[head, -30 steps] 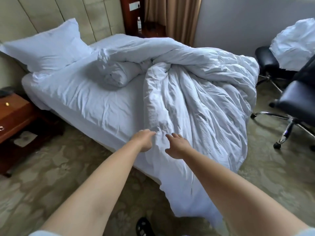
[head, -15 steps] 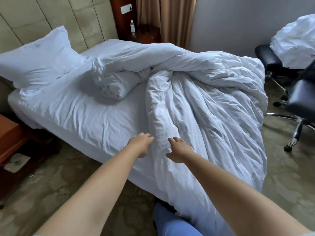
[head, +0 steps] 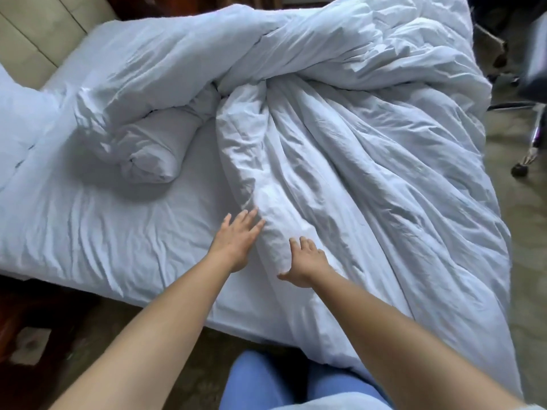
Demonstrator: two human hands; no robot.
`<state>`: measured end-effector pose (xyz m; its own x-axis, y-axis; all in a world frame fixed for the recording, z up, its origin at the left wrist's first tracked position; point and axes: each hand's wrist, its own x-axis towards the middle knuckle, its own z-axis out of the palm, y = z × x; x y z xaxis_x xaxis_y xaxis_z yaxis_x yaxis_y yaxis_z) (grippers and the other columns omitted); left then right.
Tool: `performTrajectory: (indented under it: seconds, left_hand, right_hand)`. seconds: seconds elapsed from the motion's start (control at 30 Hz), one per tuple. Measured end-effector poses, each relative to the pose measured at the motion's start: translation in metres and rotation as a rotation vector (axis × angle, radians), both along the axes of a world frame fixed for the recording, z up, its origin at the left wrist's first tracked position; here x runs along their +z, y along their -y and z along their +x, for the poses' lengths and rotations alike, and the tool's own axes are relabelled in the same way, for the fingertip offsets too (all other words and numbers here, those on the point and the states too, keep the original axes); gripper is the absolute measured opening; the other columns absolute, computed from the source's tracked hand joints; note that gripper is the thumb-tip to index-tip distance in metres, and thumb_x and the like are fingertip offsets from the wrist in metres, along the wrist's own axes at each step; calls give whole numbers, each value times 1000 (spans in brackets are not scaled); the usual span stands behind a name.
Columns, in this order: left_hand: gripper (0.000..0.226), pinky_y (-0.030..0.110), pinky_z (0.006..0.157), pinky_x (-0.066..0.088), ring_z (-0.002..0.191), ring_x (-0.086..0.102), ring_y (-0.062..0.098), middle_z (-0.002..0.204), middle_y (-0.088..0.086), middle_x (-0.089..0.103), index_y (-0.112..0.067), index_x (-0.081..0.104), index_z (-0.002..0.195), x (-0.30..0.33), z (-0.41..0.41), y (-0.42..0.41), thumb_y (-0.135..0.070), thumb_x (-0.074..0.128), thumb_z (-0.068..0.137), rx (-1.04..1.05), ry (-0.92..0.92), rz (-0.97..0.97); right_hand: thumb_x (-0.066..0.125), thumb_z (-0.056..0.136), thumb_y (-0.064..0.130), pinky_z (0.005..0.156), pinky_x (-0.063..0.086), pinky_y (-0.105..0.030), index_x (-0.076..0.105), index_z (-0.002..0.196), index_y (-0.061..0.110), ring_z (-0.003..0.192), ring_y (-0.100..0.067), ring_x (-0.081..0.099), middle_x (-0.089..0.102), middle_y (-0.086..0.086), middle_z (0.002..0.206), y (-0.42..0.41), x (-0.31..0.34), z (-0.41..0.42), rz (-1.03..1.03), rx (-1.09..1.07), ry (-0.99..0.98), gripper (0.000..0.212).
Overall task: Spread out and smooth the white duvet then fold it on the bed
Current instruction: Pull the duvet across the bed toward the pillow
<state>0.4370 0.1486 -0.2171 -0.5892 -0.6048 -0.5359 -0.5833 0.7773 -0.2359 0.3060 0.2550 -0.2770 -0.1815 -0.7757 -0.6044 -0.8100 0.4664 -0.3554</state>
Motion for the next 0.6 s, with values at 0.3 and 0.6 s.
performTrajectory:
  seconds: [0.3,0.6]
  left_hand:
    - [92,44,120,2,147,-10,21,158,4,-20,-24,-10,152,-52,2,56,-8,55,88,-197,28,114]
    - [85,55,116,-3,147,-13,26,159,3,-18,-21,-9,152,-103,9,132,-7,49,90,-542,7,180]
  right_hand:
    - [56,88,52,114,23,-39,2,153,12,146,-31,3,-8,-11,159,49,-29,19,28,-91,-50,94]
    - [64,80,56,117,4,-50,-16,151,15,144,-43,-9,-21,-14,157,95,-76,63,190,-303,-108,115]
